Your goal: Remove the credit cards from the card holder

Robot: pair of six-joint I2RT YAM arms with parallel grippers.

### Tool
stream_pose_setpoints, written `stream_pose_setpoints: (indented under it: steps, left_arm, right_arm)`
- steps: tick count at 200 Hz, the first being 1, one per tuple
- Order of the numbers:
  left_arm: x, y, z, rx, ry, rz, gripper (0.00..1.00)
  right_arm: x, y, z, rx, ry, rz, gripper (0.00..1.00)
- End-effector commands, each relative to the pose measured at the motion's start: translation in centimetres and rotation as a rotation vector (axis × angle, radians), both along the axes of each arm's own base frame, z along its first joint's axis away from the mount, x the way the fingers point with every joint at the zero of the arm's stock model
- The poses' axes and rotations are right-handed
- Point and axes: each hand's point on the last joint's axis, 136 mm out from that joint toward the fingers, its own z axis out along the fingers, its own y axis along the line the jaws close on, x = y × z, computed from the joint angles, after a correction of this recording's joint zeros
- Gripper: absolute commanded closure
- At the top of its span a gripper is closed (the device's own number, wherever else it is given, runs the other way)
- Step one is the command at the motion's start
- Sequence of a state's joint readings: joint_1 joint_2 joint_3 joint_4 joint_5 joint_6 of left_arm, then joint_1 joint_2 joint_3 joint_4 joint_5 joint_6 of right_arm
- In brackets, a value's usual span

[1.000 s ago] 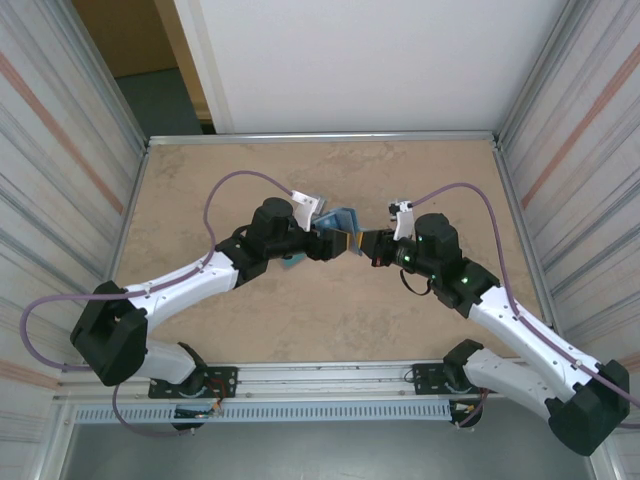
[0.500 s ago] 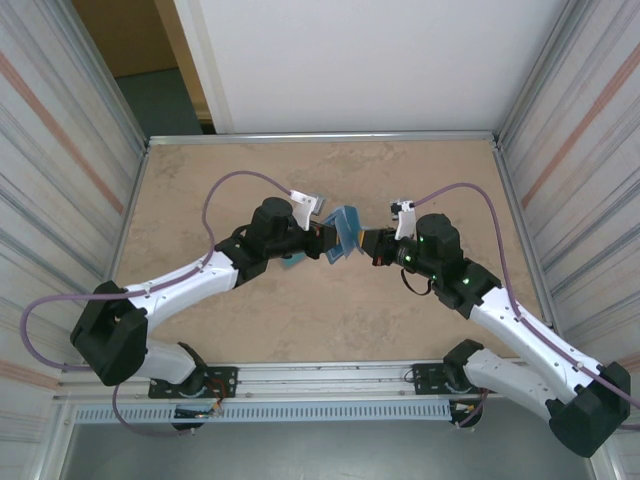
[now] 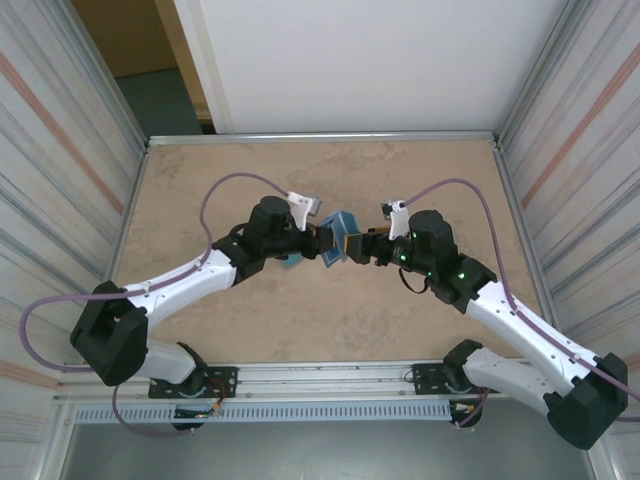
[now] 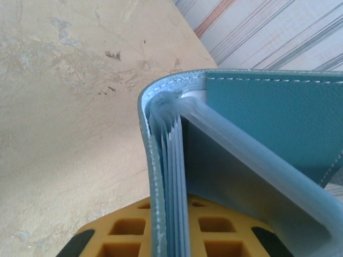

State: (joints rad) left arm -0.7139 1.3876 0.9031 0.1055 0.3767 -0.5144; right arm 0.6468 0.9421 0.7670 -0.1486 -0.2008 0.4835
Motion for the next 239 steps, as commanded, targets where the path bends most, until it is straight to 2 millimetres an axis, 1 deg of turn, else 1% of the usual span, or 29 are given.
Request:
stream_pose_setpoints:
  steps: [1,13,17,23,44,59,61,65,86,106,122,140,170,206,220,239]
  left_arm:
    - [-0.3,-0.2,2.6,-0.096,0.001,-0.036,1.0]
    - [-0.3,-0.1,2.7,-0.107,0.008,-0.044,1.0]
    - [-0.3,0.0,2.7,-0.109,0.01,-0.044,1.0]
    - [-0.3,0.1,2.7,-0.111,0.01,-0.044,1.0]
    - [-0.4,0.3,2.9,-0.114,0.005,-0.05,1.0]
    - [-0.5,0.3,3.0,-0.109,0.002,-0.055,1.0]
    - [-0.5,0.3,3.0,-0.108,0.003,-0.057,1.0]
    - [-0.5,0.3,3.0,-0.106,0.002,-0.058,1.0]
    - [-0.6,0.4,3.1,-0.103,0.0,-0.065,1.0]
    - [-0.8,0.3,3.2,-0.106,-0.005,-0.08,1.0]
    - [-1.0,0.2,3.3,-0.107,-0.011,-0.093,1.0]
    - [-1.0,0.2,3.4,-0.111,-0.017,-0.105,1.0]
    - [-1.2,0.2,3.5,-0.127,-0.019,-0.131,1.0]
    - [-1.6,0.0,3.9,-0.158,-0.031,-0.171,1.0]
    - [-1.8,-0.1,4.2,-0.168,-0.039,-0.188,1.0]
    - [-1.8,-0.1,4.2,-0.168,-0.042,-0.195,1.0]
  right_arm:
    - [0.0,0.1,0.3,-0.036,-0.029,0.018,0.15]
    - [-0.1,0.2,0.0,-0.054,-0.025,0.027,0.12]
    - [-0.1,0.3,-0.1,-0.061,-0.025,0.029,0.1]
    - [-0.2,0.3,-0.3,-0.074,-0.023,0.033,0.0]
    - [-0.3,0.6,-0.8,-0.112,-0.021,0.047,0.01]
    - [-0.3,0.7,-0.5,-0.119,-0.032,0.049,0.01]
    - [-0.2,0.9,-1.1,-0.132,-0.017,0.053,0.01]
    - [-0.1,1.0,-1.4,-0.138,-0.011,0.055,0.01]
    - [0.2,1.4,-1.7,-0.15,-0.003,0.06,0.0]
    - [0.5,1.5,-1.8,-0.152,-0.003,0.054,0.03]
    - [0.7,1.5,-1.9,-0.153,-0.001,0.047,0.07]
    - [0.7,1.5,-1.7,-0.136,0.0,0.055,0.11]
    - [0.4,1.5,-1.3,-0.087,-0.001,0.071,0.13]
    - [0.7,0.5,-1.0,-0.031,0.011,0.048,0.17]
    - [0.8,0.2,-1.1,-0.01,0.02,0.045,0.18]
    - [0.6,0.5,-1.0,0.021,0.026,0.073,0.13]
